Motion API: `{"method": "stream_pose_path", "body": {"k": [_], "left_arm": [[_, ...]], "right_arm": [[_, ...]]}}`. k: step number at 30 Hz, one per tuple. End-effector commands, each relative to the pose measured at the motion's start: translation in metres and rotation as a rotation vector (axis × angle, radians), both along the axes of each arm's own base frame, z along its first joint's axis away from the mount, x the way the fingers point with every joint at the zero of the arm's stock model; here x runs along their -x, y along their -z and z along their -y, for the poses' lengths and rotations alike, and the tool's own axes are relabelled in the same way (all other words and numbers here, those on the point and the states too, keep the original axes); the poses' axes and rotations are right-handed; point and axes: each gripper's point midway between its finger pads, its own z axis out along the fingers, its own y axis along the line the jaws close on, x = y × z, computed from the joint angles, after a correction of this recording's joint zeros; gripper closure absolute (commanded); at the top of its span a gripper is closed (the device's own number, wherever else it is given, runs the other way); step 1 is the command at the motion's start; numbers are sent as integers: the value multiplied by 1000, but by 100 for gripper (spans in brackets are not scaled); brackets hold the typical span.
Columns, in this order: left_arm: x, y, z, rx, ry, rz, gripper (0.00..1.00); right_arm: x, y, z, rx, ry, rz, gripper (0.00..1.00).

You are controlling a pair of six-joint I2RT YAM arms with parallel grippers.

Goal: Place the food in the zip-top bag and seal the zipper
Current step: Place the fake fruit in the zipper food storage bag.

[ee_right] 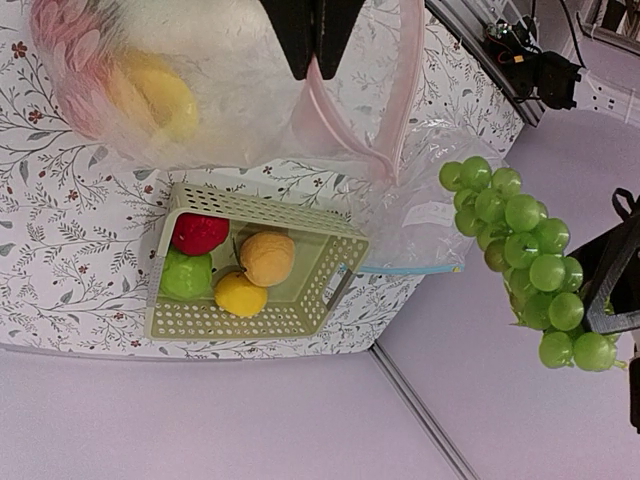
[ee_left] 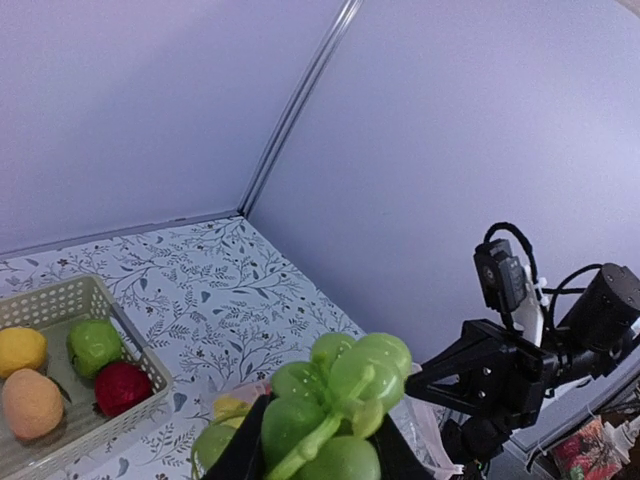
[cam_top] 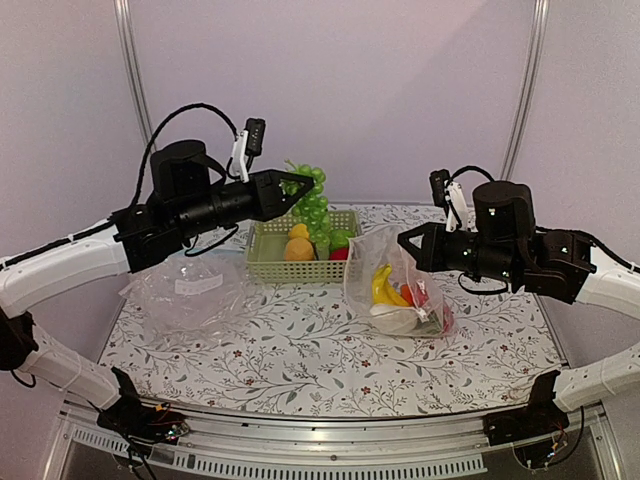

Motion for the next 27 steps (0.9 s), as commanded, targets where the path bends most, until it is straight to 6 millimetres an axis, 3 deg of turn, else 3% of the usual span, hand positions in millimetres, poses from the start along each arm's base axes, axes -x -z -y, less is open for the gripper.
{"method": "stream_pose_path", "body": {"k": [1, 12, 21, 27], "left_arm": [[40, -22, 15, 55, 135, 79, 74], [96, -32, 44, 102, 302, 123, 73], [93, 1, 80, 32, 317, 114, 73], [86, 36, 104, -59, 297, 95, 74]], "right_arm": [[-2, -11, -3, -13, 0, 22, 100], [-5, -12, -7, -3, -4, 28, 100], [-2, -14, -7, -33, -6, 20, 100], [-1, -19, -5, -50, -5, 26, 100]]}}
